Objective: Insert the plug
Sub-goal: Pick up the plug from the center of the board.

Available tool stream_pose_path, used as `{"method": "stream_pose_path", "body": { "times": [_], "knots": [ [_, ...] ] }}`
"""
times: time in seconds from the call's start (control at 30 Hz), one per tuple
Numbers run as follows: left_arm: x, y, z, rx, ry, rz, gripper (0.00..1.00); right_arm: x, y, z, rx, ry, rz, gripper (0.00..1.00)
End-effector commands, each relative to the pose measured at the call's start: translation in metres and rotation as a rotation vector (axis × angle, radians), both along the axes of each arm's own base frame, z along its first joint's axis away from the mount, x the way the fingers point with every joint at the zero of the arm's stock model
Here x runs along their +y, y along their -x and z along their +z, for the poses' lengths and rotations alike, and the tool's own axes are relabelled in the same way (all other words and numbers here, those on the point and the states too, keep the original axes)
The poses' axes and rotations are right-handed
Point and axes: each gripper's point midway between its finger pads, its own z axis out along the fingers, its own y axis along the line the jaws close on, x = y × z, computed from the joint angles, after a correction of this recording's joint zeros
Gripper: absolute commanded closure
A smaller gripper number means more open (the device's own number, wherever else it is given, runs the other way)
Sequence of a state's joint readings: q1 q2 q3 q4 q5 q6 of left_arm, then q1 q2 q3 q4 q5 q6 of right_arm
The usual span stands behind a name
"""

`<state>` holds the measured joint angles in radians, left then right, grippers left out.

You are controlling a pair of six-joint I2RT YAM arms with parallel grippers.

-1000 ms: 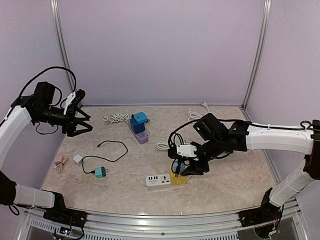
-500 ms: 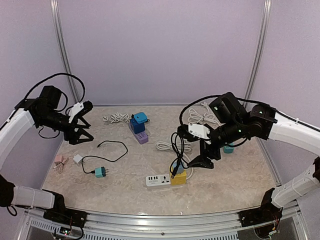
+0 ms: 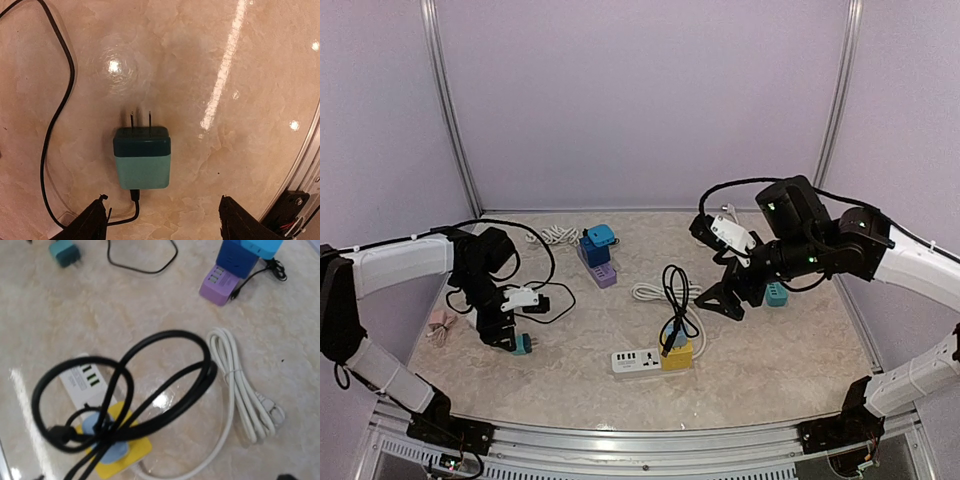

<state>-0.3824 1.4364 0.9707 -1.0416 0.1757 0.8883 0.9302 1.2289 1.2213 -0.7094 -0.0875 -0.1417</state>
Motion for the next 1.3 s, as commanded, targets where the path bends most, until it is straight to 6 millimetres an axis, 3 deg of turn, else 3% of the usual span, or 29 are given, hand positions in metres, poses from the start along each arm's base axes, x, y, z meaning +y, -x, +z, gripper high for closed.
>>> {"method": "stream_pose_path", "body": {
  "times": [0.0,0.23,0.43,0.73,0.9,1.0,1.07,1.13,1.27],
  "knots": [
    [-0.002,-0.015,-0.02,-0.044,-0.044,-0.015,0.27,0.007,-0.002,-0.001,0.014,-0.058,-0.033,0.0],
    [-0.003,-0.016,-0.052,-0.058,-0.075,-0.037,0.31,0.009,0.004,-0.004,0.039,-0.102,-0.022,0.0],
    [-0.002,-0.022,-0.06,-0.073,-0.095,-0.032,0.36,0.011,0.009,-0.004,0.059,-0.125,-0.008,0.0],
    [-0.003,-0.017,-0.07,-0.032,-0.096,-0.027,0.64,0.012,0.01,0.0,0.055,-0.144,-0.001,0.0],
    [-0.005,-0.019,-0.064,-0.017,-0.087,-0.018,0.88,0.009,0.009,0.004,0.042,-0.149,-0.014,0.0],
    [-0.01,-0.027,-0.043,-0.025,-0.043,0.013,0.97,0.006,0.004,0.011,0.02,-0.159,-0.043,0.0],
    [-0.018,-0.036,-0.017,-0.03,0.039,0.05,1.0,0.004,0.0,0.02,-0.008,-0.175,-0.072,0.0],
    [-0.026,-0.047,0.017,-0.048,0.138,0.096,1.0,0.001,-0.007,0.03,-0.039,-0.196,-0.108,0.0],
    [-0.035,-0.071,0.111,-0.14,0.377,0.218,1.0,-0.003,-0.021,0.051,-0.082,-0.252,-0.197,0.0]
  ]
}}
